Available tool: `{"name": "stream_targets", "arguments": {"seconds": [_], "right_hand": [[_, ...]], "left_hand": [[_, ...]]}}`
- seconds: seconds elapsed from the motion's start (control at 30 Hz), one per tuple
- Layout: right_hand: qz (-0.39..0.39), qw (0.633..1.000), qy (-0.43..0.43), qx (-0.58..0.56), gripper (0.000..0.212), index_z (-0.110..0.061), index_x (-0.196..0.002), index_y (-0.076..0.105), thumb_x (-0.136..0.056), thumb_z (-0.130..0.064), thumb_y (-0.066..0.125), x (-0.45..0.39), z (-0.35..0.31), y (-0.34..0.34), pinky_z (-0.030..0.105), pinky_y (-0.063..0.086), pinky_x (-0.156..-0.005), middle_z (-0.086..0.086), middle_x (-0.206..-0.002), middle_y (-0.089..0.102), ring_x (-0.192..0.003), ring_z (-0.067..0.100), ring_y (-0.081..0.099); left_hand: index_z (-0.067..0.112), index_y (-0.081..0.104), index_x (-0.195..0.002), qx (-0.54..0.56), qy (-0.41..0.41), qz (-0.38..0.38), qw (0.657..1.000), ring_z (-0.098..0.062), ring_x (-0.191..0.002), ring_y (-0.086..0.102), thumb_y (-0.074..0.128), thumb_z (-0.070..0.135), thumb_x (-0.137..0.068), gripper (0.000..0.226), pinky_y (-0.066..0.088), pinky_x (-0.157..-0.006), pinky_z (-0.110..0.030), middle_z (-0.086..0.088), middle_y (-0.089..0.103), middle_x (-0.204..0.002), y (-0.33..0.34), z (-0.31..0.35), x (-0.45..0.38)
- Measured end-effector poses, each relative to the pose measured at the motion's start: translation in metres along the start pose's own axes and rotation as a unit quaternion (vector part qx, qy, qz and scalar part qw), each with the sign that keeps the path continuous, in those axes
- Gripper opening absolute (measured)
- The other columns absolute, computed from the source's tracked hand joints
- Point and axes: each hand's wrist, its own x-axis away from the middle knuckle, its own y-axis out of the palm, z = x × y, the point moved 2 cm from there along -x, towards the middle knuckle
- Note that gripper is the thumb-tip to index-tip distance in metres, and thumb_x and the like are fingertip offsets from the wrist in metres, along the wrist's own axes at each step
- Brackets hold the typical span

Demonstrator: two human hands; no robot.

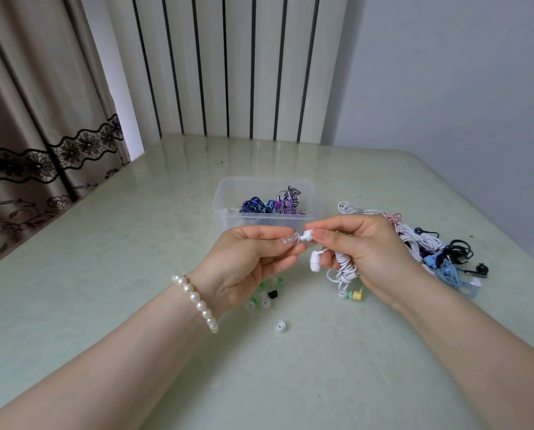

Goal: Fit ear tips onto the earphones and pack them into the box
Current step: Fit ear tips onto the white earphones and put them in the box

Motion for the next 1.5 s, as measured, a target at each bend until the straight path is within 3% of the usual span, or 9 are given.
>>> {"name": "stream_targets", "arguments": {"seconds": [0.2,0.53,1.13,1.37,1.5], "right_hand": [[0.027,0.999,-0.021,0.042,0.009,-0.013,-0.078,0.070,-0.076,-0.005,0.066,0.000,0.000,0.000,0.020,0.038,-0.047,0.008,-0.051,0.063,-0.044,0.015,0.057],[0.026,0.998,-0.018,0.060,0.016,-0.012,-0.074,0.068,-0.079,0.003,0.062,0.000,0.000,0.002,0.022,0.045,-0.047,0.005,-0.052,0.066,-0.043,0.015,0.060],[0.064,0.995,-0.027,0.070,0.019,-0.012,-0.072,0.065,-0.081,0.004,0.061,0.004,-0.005,0.003,0.022,0.043,-0.045,-0.002,-0.052,0.066,-0.039,0.015,0.059],[0.120,0.986,-0.086,0.073,0.021,-0.017,-0.070,0.068,-0.079,0.001,0.065,0.006,-0.005,0.005,0.016,0.044,-0.044,-0.001,-0.048,0.064,-0.041,0.013,0.059],[0.147,0.980,-0.114,0.067,0.020,-0.021,-0.073,0.070,-0.078,-0.002,0.067,0.005,-0.005,0.004,0.020,0.050,-0.050,-0.001,-0.047,0.063,-0.045,0.011,0.061]], "left_hand": [[-0.002,0.064,-0.082,-0.006,0.003,-0.003,1.000,-0.017,-0.063,0.070,0.056,-0.009,-0.079,0.011,0.058,-0.060,-0.022,-0.013,0.072,-0.071,0.002,0.000,0.002],[-0.003,0.064,-0.082,-0.008,0.005,0.004,1.000,-0.018,-0.064,0.071,0.058,-0.008,-0.076,0.010,0.058,-0.060,-0.023,-0.015,0.072,-0.073,0.002,0.000,0.002],[-0.003,0.066,-0.077,-0.028,0.044,-0.003,0.999,-0.021,-0.067,0.071,0.059,-0.009,-0.074,0.010,0.058,-0.062,-0.024,-0.016,0.072,-0.075,0.008,0.001,0.007],[-0.001,0.067,-0.087,0.014,0.036,-0.018,0.999,-0.021,-0.078,0.071,0.055,-0.008,-0.078,0.016,0.058,-0.072,-0.026,-0.015,0.072,-0.086,0.011,0.000,0.008],[0.000,0.066,-0.094,0.038,0.035,-0.038,0.998,-0.022,-0.086,0.070,0.053,-0.006,-0.082,0.020,0.057,-0.076,-0.028,-0.015,0.072,-0.095,0.013,0.002,0.009]]}}
